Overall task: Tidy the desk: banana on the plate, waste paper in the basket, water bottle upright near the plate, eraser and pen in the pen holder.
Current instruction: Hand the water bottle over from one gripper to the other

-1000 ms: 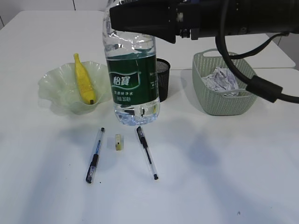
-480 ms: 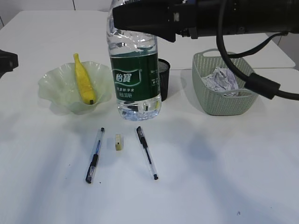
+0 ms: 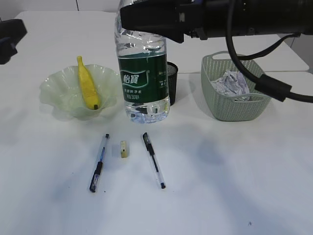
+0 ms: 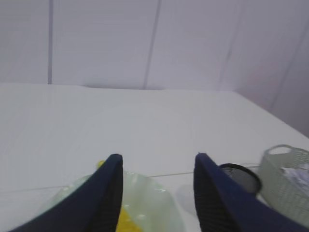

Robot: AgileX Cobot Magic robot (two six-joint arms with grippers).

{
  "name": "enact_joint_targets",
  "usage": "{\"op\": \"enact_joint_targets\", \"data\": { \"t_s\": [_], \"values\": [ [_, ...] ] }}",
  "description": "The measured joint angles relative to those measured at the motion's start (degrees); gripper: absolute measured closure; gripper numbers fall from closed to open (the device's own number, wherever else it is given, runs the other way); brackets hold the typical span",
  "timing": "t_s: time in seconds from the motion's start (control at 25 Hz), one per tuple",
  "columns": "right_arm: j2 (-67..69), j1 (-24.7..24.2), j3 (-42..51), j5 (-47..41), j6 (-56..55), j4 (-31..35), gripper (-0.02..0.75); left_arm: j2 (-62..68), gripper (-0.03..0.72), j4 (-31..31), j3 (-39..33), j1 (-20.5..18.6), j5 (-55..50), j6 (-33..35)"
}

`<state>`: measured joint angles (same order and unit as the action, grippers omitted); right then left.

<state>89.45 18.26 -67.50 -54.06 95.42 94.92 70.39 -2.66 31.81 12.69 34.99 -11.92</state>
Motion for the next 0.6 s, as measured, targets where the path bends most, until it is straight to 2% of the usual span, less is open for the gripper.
{"op": "enact_joint_targets", "data": {
  "t_s": [0.16, 0.28, 0.48, 0.6],
  "values": [
    [0.0, 0.0, 0.0, 1.81, 0.0, 0.21, 0.404, 1.09, 0.349, -22.38, -0.1, 0.0, 5.84, -17.48],
    [0.0, 0.0, 0.0, 2.07, 0.0, 0.3, 0.404, 1.18, 0.33, -34.33, -0.1, 0.0, 10.3, -27.46],
    [0.0, 0.0, 0.0, 2.18, 0.0, 0.34, 0.404, 1.18, 0.232, -47.85, -0.1, 0.1, 20.06, -40.45],
    [0.0, 0.0, 0.0, 2.28, 0.0, 0.34, 0.404, 1.18, 0.162, -53.21, -0.1, 0.1, 23.41, -45.75]
  ]
}}
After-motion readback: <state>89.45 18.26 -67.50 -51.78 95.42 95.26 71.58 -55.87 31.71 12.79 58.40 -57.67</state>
